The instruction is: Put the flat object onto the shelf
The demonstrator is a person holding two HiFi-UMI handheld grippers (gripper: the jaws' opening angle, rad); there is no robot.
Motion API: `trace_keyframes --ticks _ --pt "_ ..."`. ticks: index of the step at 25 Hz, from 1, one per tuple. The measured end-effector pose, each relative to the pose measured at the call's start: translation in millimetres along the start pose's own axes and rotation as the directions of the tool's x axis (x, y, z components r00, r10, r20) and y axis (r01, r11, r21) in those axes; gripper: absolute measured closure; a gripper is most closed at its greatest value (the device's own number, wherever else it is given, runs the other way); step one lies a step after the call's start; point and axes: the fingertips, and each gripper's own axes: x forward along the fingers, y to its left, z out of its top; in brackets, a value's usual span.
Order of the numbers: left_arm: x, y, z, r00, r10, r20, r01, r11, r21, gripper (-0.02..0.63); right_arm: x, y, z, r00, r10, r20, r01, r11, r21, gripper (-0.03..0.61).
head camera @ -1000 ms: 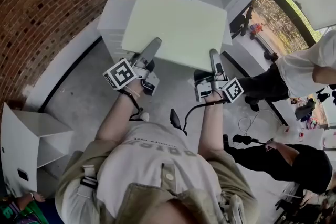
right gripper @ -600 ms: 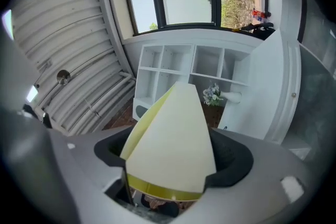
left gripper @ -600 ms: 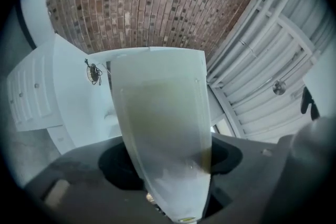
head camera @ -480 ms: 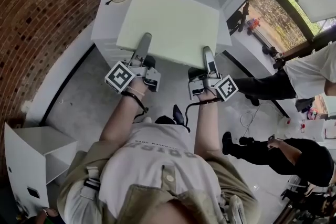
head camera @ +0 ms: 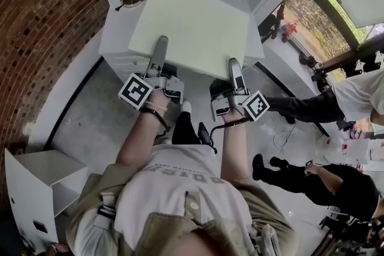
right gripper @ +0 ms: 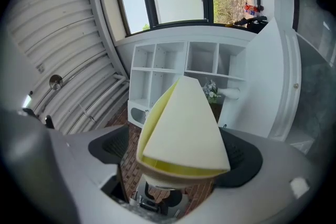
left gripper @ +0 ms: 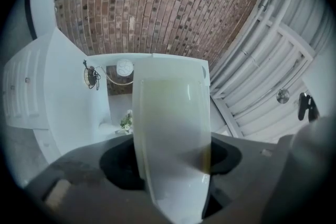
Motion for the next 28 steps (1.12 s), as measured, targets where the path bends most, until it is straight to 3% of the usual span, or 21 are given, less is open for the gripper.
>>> trace_keyframes --ticks 5,10,20,28 --pt "38.2 4.7 7.0 0.999 -0.019 0.042 0.019 1.000 0.004 0.302 32.1 -6.3 8.3 0.999 0.025 -0.024 -0.025 1.000 0.002 0.101" --pt "83.5 5.0 6.3 0.997 -0.045 0.069 0.048 0.998 -0.036 0.302 78.9 -3.5 45.8 0.999 0.050 -0.012 -0.050 0.998 -0.024 0.222" --pt "191.5 -9.8 6.1 0.989 -0.121 0.088 0.117 0.992 0.039 0.296 177.8 13.1 126.7 0.980 0.159 -0.123 -0.170 0.982 -0.084 0.242" --pt "272.6 -14.6 23.7 0.978 -0.181 0.103 0.169 0.979 0.114 0.293 260.8 16.3 168.4 0.952 0.229 -0.203 -0.252 0.963 -0.096 0.243"
